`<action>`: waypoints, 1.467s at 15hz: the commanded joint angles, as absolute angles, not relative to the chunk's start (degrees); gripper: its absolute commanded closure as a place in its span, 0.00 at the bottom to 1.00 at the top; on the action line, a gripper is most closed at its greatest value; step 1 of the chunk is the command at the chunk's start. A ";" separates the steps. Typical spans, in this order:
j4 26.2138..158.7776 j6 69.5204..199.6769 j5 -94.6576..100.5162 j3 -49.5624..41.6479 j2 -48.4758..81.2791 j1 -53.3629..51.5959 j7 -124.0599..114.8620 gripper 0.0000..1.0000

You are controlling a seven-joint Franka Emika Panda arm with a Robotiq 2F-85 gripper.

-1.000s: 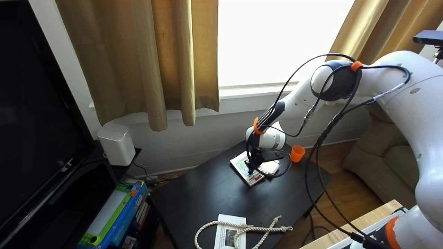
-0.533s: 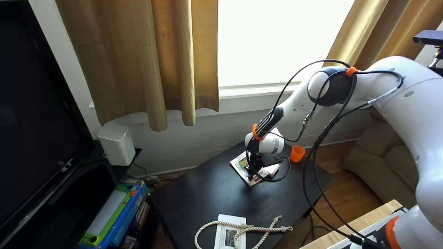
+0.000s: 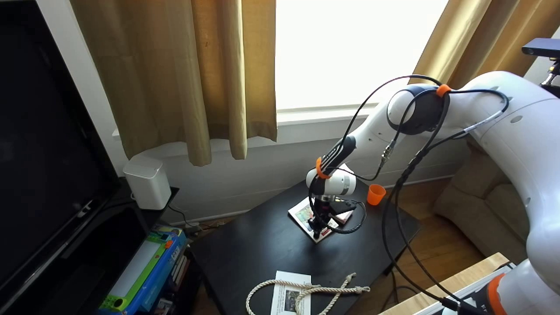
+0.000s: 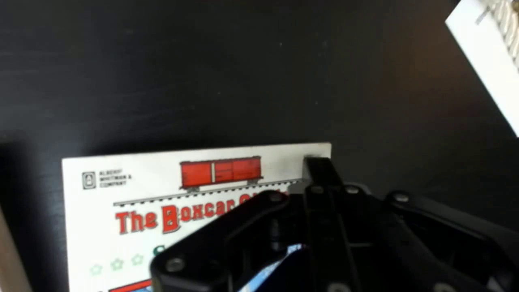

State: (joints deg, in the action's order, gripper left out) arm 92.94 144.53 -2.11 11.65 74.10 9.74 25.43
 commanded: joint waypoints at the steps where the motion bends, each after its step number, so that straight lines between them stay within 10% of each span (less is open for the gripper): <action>1: 93.82 140.81 0.26 11.71 74.30 9.26 27.64 1.00; 10: 99.02 142.85 -0.04 12.88 69.00 10.61 29.88 1.00; 11: 100.16 143.16 -0.38 13.25 67.56 11.34 30.04 0.74; 22: 107.68 144.47 -4.64 10.36 55.57 21.30 29.04 0.01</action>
State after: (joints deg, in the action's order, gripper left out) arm 106.27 142.86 -1.85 11.14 56.38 18.02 29.14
